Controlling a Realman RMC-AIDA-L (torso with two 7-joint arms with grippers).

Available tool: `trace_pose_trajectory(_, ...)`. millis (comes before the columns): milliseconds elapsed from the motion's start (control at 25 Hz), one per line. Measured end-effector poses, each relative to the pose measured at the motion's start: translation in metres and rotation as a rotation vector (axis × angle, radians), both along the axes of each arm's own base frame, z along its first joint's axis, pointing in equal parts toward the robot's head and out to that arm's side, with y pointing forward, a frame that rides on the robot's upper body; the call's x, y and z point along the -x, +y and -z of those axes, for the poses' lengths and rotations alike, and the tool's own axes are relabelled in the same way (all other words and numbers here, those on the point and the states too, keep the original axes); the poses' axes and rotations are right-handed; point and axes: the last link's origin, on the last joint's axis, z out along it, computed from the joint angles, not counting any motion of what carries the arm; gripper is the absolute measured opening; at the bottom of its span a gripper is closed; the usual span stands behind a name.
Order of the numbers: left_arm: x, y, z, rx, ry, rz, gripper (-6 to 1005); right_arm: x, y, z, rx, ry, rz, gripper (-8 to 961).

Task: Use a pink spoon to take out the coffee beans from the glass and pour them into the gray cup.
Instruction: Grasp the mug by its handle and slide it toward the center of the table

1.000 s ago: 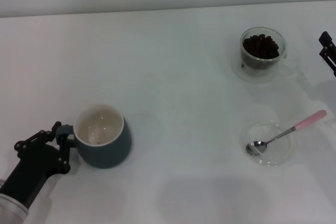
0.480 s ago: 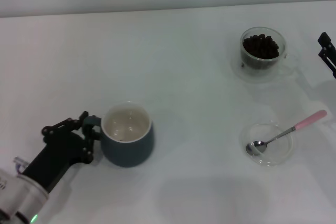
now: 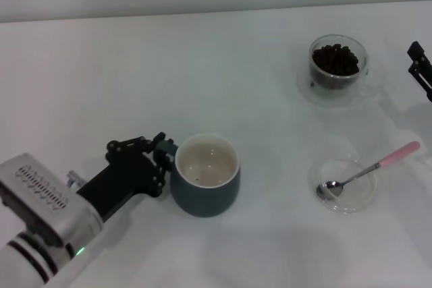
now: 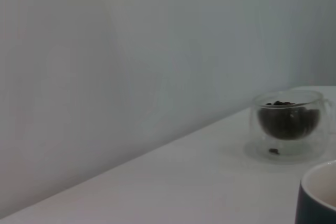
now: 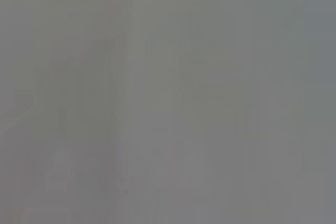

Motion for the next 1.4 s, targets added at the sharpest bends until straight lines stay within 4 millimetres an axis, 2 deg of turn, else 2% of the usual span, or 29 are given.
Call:
trace_pose_trajectory(320, -0.013, 0.012, 0.012, 0.064, 0.071, 0.047, 100, 0.0, 0.0, 0.0, -0.002, 0.001, 0.0, 798)
trace_pose_trajectory(600, -0.012, 0.009, 0.01, 0.056, 0.056, 0.046, 99, 0.0, 0.001, -0.001, -0.004, 0.003, 0.001, 798)
trace_pose_trajectory(760, -0.01, 0.004, 0.006, 0.037, 0.028, 0.053, 150, 0.0, 0.001, -0.001, -0.005, 0.002, 0.001, 798)
trace_pose_trajectory(1000, -0.004, -0.008, 0.0, 0.002, 0.008, 0.063, 348, -0.002, -0.001, 0.0, -0.003, -0.003, 0.01, 799)
trace_pose_trajectory(1200, 0.009, -0.023, -0.003, -0.018, -0.01, 0.018, 561, -0.01, -0.008, -0.004, -0.005, -0.007, 0.038, 799)
trace_pose_trajectory(1400, 0.022, -0.041, -0.007, -0.037, -0.028, -0.031, 564, -0.016, -0.016, -0.007, -0.012, -0.007, 0.059, 799)
